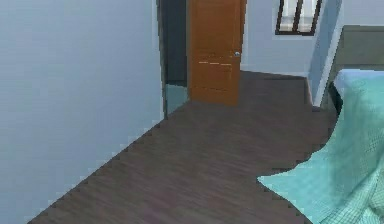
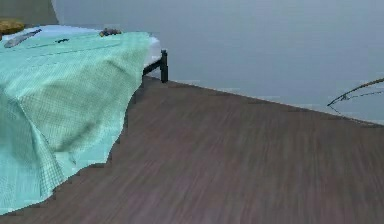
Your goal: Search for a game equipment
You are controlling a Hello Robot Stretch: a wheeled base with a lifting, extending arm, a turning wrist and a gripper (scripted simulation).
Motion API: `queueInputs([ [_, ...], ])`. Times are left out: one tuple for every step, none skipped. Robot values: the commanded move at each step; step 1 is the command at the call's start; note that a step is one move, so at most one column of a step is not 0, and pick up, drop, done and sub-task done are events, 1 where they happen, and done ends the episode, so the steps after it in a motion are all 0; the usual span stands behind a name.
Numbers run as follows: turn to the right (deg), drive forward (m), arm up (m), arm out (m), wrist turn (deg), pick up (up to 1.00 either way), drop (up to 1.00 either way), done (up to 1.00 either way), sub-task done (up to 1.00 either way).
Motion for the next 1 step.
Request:
queueInputs([
  [0.0, 1.0, 0.0, 0.0, 0.0, 0.0, 0.0, 0.0, 0.0],
])
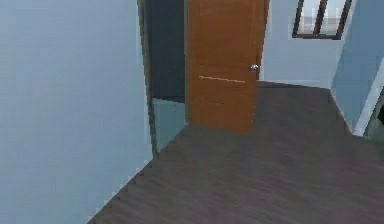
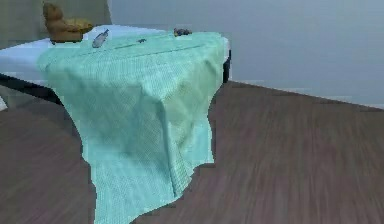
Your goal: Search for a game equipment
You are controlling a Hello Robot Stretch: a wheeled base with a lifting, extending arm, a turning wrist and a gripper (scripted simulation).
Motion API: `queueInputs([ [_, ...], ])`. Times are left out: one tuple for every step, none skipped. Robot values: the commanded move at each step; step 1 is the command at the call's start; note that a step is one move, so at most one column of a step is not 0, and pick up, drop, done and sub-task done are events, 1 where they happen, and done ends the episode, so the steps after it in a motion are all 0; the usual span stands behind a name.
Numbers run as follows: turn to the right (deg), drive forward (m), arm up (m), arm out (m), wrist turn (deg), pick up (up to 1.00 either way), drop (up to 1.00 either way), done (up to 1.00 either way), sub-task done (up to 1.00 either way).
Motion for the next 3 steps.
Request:
queueInputs([
  [0.0, 1.0, 0.0, 0.0, 0.0, 0.0, 0.0, 0.0, 0.0],
  [0.0, 0.9, 0.0, 0.0, 0.0, 0.0, 0.0, 0.0, 0.0],
  [-12.0, 0.0, 0.0, 0.0, 0.0, 0.0, 0.0, 0.0, 0.0],
])
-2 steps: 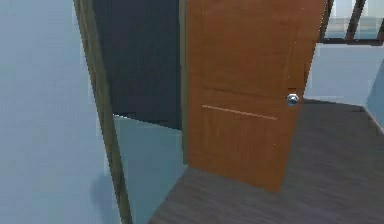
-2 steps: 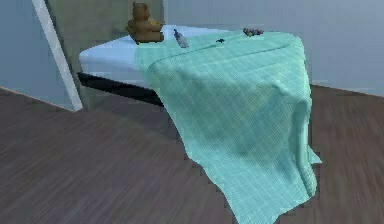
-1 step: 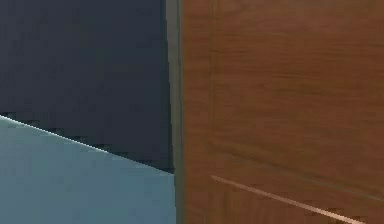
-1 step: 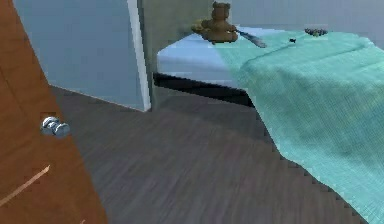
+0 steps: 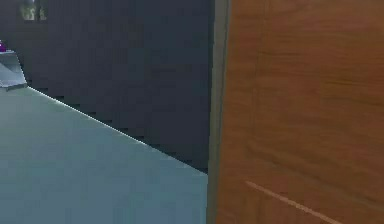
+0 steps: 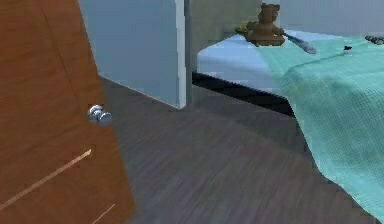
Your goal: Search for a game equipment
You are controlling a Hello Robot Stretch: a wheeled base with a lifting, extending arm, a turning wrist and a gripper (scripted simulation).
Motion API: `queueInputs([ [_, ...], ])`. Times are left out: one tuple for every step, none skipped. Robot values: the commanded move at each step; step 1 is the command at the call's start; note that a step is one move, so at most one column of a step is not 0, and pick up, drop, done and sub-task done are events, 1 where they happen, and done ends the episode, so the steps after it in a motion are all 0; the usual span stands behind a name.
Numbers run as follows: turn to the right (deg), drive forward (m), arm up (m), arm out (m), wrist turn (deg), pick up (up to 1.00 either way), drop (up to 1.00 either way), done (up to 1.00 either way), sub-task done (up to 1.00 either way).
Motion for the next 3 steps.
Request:
queueInputs([
  [-3.0, 0.0, 0.0, 0.0, 0.0, 0.0, 0.0, 0.0, 0.0],
  [0.0, 0.45, 0.0, 0.0, 0.0, 0.0, 0.0, 0.0, 0.0],
  [-45.0, 0.0, 0.0, 0.0, 0.0, 0.0, 0.0, 0.0, 0.0],
])
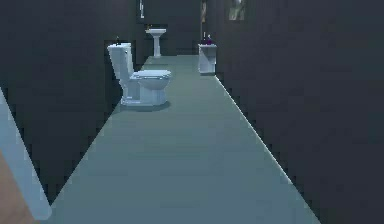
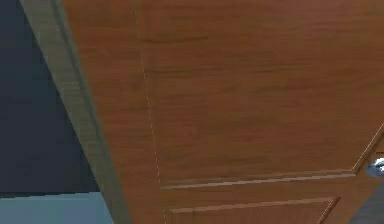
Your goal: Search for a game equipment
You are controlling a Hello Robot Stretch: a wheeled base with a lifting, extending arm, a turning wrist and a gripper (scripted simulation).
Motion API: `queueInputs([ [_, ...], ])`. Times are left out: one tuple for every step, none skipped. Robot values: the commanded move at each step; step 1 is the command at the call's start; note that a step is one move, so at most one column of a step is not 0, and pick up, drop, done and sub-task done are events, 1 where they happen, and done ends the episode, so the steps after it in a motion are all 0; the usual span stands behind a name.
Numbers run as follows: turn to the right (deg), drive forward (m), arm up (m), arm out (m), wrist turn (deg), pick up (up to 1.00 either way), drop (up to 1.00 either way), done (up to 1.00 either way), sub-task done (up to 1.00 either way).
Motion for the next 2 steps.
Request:
queueInputs([
  [0.0, 0.3, 0.0, 0.0, 0.0, 0.0, 0.0, 0.0, 0.0],
  [-39.0, 0.0, 0.0, 0.0, 0.0, 0.0, 0.0, 0.0, 0.0],
])
